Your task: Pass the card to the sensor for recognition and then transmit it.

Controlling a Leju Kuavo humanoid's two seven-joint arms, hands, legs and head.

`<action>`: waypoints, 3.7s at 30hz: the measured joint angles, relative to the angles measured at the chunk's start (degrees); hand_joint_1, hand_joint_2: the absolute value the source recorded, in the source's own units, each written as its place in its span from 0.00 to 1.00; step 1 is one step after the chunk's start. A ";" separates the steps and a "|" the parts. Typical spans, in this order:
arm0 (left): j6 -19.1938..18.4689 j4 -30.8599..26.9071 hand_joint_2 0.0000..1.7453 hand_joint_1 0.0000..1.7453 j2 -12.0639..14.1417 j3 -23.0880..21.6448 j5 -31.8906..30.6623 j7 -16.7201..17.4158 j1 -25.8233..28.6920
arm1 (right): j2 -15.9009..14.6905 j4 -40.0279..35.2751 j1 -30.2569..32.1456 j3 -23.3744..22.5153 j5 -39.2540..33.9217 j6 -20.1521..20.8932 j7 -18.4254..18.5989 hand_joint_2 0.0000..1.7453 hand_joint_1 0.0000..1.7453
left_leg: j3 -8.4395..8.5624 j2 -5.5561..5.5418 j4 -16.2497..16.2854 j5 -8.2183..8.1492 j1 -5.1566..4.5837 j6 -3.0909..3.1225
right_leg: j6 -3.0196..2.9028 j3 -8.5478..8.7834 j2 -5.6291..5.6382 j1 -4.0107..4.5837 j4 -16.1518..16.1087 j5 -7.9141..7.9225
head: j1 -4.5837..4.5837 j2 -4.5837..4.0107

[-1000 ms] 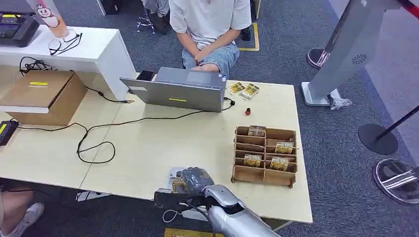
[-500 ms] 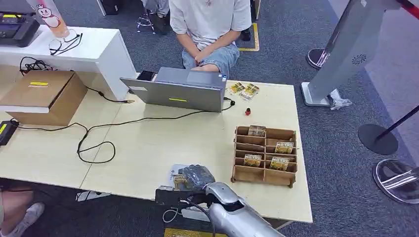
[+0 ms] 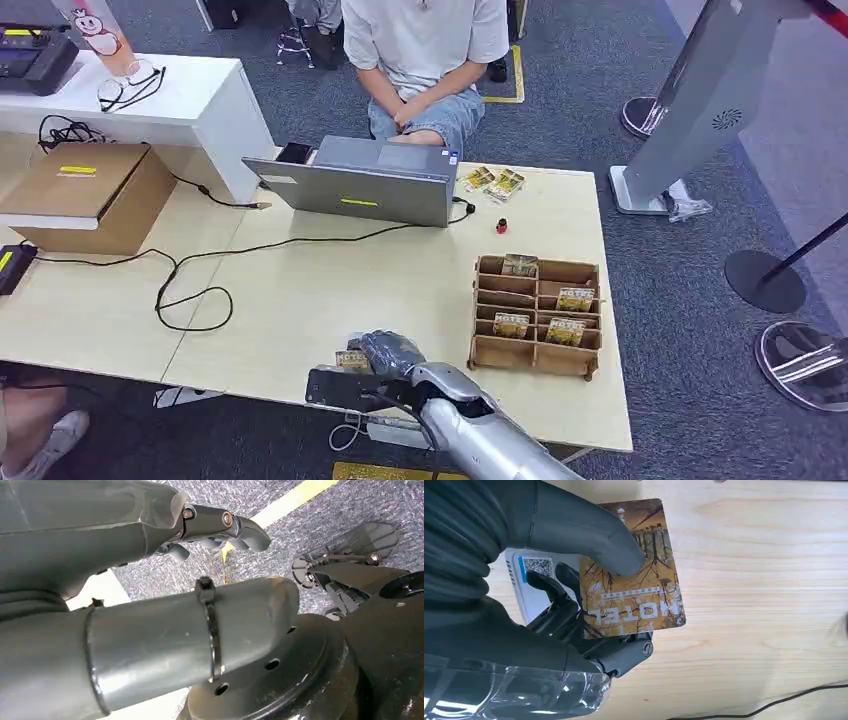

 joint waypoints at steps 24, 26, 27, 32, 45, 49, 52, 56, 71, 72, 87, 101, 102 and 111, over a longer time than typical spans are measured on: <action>0.55 0.00 0.00 0.00 -0.04 -1.03 1.20 -0.17 0.01 | -1.03 -5.03 -0.38 -0.37 -2.40 -3.64 1.26 1.00 1.00 | -0.02 0.00 0.00 0.00 0.00 0.00 | 0.00 0.01 -0.01 0.00 0.00 0.00 | 0.00 0.00; 0.55 0.00 0.00 0.00 -0.04 -1.11 1.33 0.04 0.00 | -0.50 -3.57 -0.74 -0.33 -1.42 -5.36 1.64 1.00 1.00 | -0.02 0.00 0.00 0.00 0.00 0.00 | 0.00 0.01 -0.01 0.00 0.00 0.00 | 0.00 0.00; 0.55 0.00 0.00 0.00 -0.04 -1.14 1.35 0.11 -0.01 | -0.20 -2.68 -0.92 -0.33 -0.96 -6.31 1.97 1.00 1.00 | -0.01 0.00 0.00 0.00 0.00 0.00 | 0.00 0.01 -0.01 0.00 0.00 0.00 | 0.00 0.00; 0.52 -0.02 0.00 0.00 -0.07 -1.36 1.38 0.74 -0.15 | 1.31 2.57 -1.79 -0.28 -0.19 -9.63 2.82 1.00 1.00 | -0.02 0.00 0.00 0.00 0.00 0.00 | 0.00 0.00 0.00 0.00 0.00 0.00 | 0.00 0.00; 0.52 -0.04 0.00 0.00 -0.13 -2.45 2.56 1.05 -0.44 | 3.45 11.08 -3.73 -0.28 2.60 -13.50 4.50 1.00 1.00 | -0.02 0.00 0.00 0.00 0.00 0.00 | 0.00 0.01 0.00 0.00 0.00 0.00 | 0.00 0.00; 0.57 -0.04 0.00 0.00 -0.15 -2.64 2.73 1.18 -0.42 | 3.65 12.18 -3.92 -0.28 3.76 -15.16 4.92 1.00 1.00 | -0.02 -0.01 0.00 0.00 0.00 0.00 | 0.00 0.01 -0.01 0.00 0.00 0.00 | 0.00 0.00; 0.61 -0.07 0.00 0.00 -0.24 -2.73 2.73 1.18 -0.44 | 3.63 12.81 -4.31 -0.28 4.20 -15.32 4.92 1.00 1.00 | -0.01 0.00 0.00 0.00 0.00 0.00 | 0.00 0.01 -0.01 0.00 0.00 0.00 | 0.00 0.00; 0.66 -0.07 0.00 0.00 -0.31 -2.73 2.75 1.20 -0.44 | 3.65 13.34 -4.51 -0.28 4.35 -15.73 4.94 1.00 1.00 | -0.01 -0.01 0.00 0.00 0.00 0.00 | 0.00 0.02 -0.01 0.00 0.00 0.00 | 0.00 0.00; 0.92 -0.11 0.00 0.00 -0.44 -3.06 3.08 1.73 -0.45 | 3.80 15.04 -4.61 -0.24 7.50 -19.25 5.00 1.00 1.00 | 0.00 0.00 0.00 0.00 0.00 0.00 | 0.00 0.02 -0.01 0.00 0.00 0.00 | 0.00 0.00; 0.94 -0.13 0.00 0.00 -0.46 -3.15 3.08 1.73 -0.45 | 3.80 15.15 -4.61 -0.22 7.48 -19.36 4.98 1.00 1.00 | 0.00 0.00 0.00 0.00 0.00 0.00 | 0.00 0.02 -0.01 0.00 0.00 0.00 | 0.00 0.00; 1.03 -0.44 0.00 0.00 -0.59 -3.74 3.08 1.88 -0.57 | 3.96 15.87 -4.58 -0.09 8.27 -19.18 4.87 1.00 1.00 | 0.01 0.00 0.00 0.00 0.00 0.00 | 0.00 0.03 0.00 0.00 0.00 0.01 | 0.00 0.00; 1.53 -0.76 0.00 0.00 -0.61 -3.74 3.76 1.97 -0.59 | 4.57 16.26 -4.58 0.24 8.46 -17.92 4.39 1.00 1.00 | 0.02 0.00 0.00 0.00 0.00 0.00 | 0.00 0.03 0.00 0.00 0.00 0.01 | 0.00 0.00; 1.53 -0.79 0.00 0.00 -0.63 -3.74 3.78 1.97 -0.58 | 4.59 16.26 -4.58 0.26 8.48 -17.81 4.39 1.00 1.00 | 0.02 0.01 0.00 0.00 0.00 0.00 | 0.00 0.03 0.00 0.00 0.00 0.01 | 0.00 0.00; 1.60 -1.07 0.00 0.00 -0.85 -3.74 4.22 1.97 -0.47 | 4.98 16.40 -4.55 1.29 9.31 -16.78 4.28 1.00 1.00 | 0.02 0.01 0.00 0.00 0.00 0.00 | 0.00 0.04 0.00 0.00 0.00 0.01 | 0.00 0.00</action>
